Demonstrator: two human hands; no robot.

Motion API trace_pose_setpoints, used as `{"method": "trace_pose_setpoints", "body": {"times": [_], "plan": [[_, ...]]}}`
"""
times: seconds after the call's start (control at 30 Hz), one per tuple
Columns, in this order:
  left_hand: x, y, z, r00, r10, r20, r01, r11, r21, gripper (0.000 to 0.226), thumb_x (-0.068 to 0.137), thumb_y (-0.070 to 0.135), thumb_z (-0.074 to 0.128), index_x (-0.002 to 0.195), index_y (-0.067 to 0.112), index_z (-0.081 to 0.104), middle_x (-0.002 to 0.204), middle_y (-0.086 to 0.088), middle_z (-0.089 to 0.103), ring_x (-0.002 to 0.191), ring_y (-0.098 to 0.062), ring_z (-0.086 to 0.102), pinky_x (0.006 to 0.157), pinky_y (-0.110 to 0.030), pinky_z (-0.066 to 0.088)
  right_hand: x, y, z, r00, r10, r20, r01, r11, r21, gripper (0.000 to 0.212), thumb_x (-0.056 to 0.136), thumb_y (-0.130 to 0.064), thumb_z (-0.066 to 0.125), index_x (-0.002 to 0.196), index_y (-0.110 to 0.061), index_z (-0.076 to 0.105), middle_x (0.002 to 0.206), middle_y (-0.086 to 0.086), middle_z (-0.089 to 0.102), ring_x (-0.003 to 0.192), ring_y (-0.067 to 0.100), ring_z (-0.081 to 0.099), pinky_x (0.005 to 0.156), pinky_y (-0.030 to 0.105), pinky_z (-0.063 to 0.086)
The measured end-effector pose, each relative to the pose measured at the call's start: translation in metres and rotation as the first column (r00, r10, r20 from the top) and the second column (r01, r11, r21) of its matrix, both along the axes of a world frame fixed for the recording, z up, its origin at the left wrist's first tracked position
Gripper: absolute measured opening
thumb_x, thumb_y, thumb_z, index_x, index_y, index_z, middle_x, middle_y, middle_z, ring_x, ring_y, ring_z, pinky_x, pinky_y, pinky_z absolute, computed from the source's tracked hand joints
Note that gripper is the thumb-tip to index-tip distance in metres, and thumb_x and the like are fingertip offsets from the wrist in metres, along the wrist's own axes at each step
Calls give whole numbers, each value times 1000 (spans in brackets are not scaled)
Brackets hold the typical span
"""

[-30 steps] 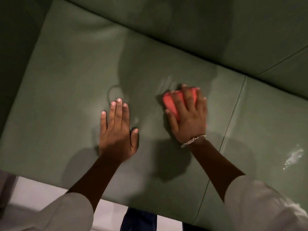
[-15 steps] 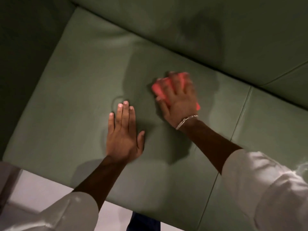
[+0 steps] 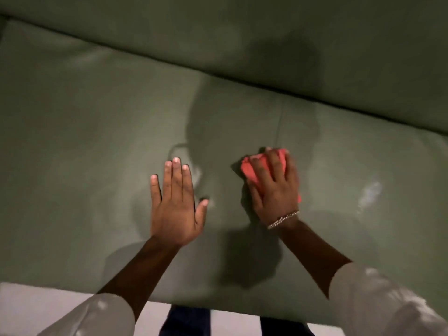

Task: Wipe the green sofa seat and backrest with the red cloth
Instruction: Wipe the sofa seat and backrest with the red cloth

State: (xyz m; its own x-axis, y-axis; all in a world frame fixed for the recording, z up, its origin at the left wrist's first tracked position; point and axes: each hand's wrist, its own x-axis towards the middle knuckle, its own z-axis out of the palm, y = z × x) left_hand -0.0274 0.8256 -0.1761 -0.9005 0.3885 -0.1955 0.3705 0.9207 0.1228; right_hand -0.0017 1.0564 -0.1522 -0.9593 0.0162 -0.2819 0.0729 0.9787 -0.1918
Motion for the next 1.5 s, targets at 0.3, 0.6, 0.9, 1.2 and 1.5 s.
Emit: {"method": "trace_pose_setpoints", "body": {"times": [0.3,0.6,0.9,1.2,1.5], "plan": [[64,162,-3,970,-242,3,242,970,-5,83,94,57,24,155,2,11,166,-19,8,155,-34,4,123,-58,3,171,122,-4,991,-134,4,134,991,22,56,95,-47,32,147,-26,39,160,12,32,148,46,21,121,61,19],[53,217,-8,970,-230,-75,224,972,-75,86,91,53,34,155,0,10,166,-21,6,155,-34,2,123,-59,5,142,195,-14,881,-447,-157,448,893,-29,56,92,-39,38,146,-25,38,157,16,36,145,47,25,117,60,26],[9,240,-3,971,-222,-90,221,975,-20,82,90,47,34,155,2,11,166,-20,8,155,-34,5,125,-53,9,100,241,-11,627,-737,-254,745,662,-84,52,90,-41,47,138,-23,49,153,15,42,140,49,34,112,59,36],[-54,255,-13,955,-256,-151,262,965,16,81,90,49,31,155,4,13,166,-18,12,155,-32,9,125,-51,9,21,283,-11,467,-854,-230,862,498,-98,51,90,-43,46,139,-28,43,155,9,36,144,42,27,120,51,24],[-50,245,-10,948,-278,-153,291,954,68,76,92,42,31,154,2,19,165,-18,14,155,-30,9,126,-49,11,-6,277,-12,674,-697,-244,713,700,-29,51,91,-43,45,139,-28,43,154,9,38,143,40,30,120,52,25]]}}
